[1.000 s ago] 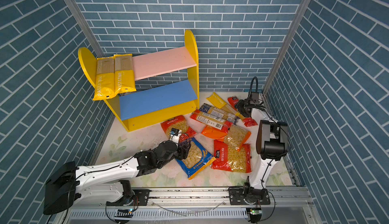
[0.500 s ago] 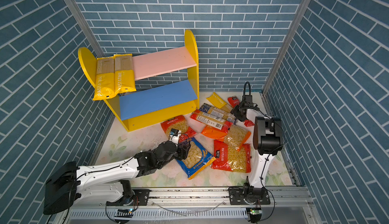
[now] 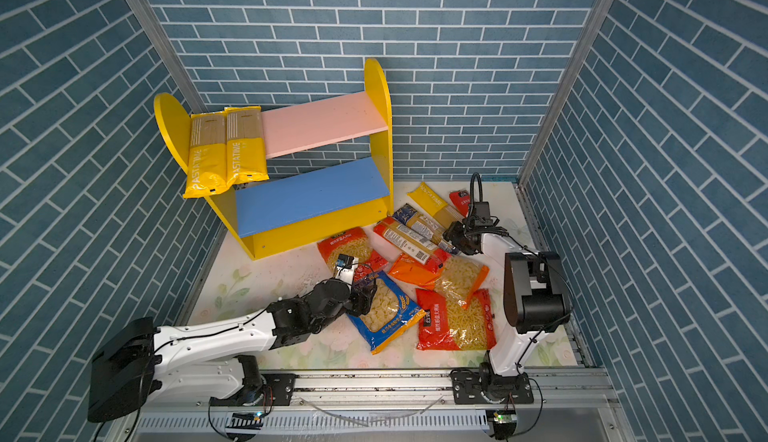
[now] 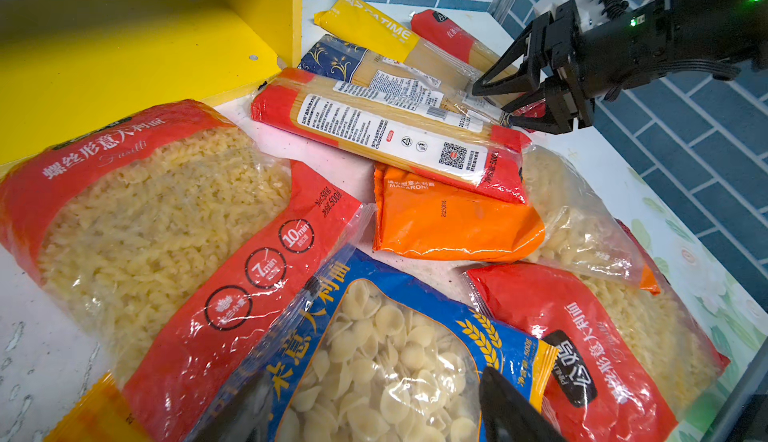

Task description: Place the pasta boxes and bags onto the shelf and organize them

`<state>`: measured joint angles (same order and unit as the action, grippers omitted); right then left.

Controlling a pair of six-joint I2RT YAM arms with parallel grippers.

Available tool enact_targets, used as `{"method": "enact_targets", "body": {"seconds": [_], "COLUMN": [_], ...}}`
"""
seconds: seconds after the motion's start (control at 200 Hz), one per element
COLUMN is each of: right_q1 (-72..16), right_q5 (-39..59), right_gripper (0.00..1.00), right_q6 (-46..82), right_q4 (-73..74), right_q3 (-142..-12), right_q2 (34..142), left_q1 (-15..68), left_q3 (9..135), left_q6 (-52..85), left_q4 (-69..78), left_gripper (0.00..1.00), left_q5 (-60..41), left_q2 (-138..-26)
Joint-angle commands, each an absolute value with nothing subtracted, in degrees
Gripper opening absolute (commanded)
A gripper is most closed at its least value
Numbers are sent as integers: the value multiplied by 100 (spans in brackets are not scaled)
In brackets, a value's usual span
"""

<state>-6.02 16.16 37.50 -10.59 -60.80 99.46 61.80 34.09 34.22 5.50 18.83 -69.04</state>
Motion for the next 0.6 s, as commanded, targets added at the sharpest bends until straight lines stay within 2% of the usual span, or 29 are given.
{"method": "enact_targets", "body": {"seconds": [0.0, 0.09, 0.31, 0.595], "right_q1": [-403, -372, -367, -293], "right_q5": [1398, 949, 725, 352], "right_gripper": [63, 65, 65, 66], "right_q6": [3375, 3043, 2772, 2531], "right_q4": [-1644, -2082, -2505, -2908], "right_q3": [-6860, -7646, -9031, -9903], "right_q2": [9916, 10314, 11414, 12355], "left_q1": [6196, 6193, 6194, 6195], "left_q3": [3435, 3428, 3323, 3251], "left_q6": [3386, 3405, 3497, 3524], "left_q4": [574, 564, 502, 449], "left_gripper": [79, 79, 79, 79], "left_q5": [1898, 1897, 1925, 1992], "left_q2": [-6978, -6965, -6893, -6813]}}
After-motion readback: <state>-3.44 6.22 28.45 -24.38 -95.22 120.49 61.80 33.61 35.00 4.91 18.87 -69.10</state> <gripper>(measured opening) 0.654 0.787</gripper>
